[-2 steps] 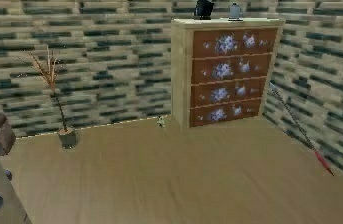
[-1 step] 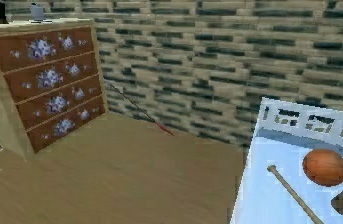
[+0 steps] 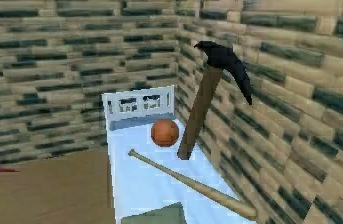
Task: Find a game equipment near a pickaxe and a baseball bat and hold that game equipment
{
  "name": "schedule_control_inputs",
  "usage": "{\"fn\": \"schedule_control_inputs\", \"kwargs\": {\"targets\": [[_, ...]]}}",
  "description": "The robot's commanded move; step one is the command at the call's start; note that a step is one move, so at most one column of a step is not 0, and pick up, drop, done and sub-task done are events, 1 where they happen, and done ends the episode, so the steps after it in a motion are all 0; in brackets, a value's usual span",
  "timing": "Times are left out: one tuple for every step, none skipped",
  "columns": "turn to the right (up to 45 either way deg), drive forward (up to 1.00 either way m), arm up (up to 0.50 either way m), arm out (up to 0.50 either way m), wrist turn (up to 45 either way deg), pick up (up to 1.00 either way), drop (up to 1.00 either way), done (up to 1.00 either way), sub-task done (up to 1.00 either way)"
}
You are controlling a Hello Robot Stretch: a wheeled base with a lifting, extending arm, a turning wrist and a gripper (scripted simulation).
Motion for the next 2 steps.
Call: {"fn": "schedule_control_inputs", "kwargs": {"targets": [[45.0, 0.00, 0.00, 0.00, 0.0, 0.00, 0.00, 0.00, 0.00], [24.0, 0.00, 0.00, 0.00, 0.0, 0.00, 0.00, 0.00, 0.00]]}}
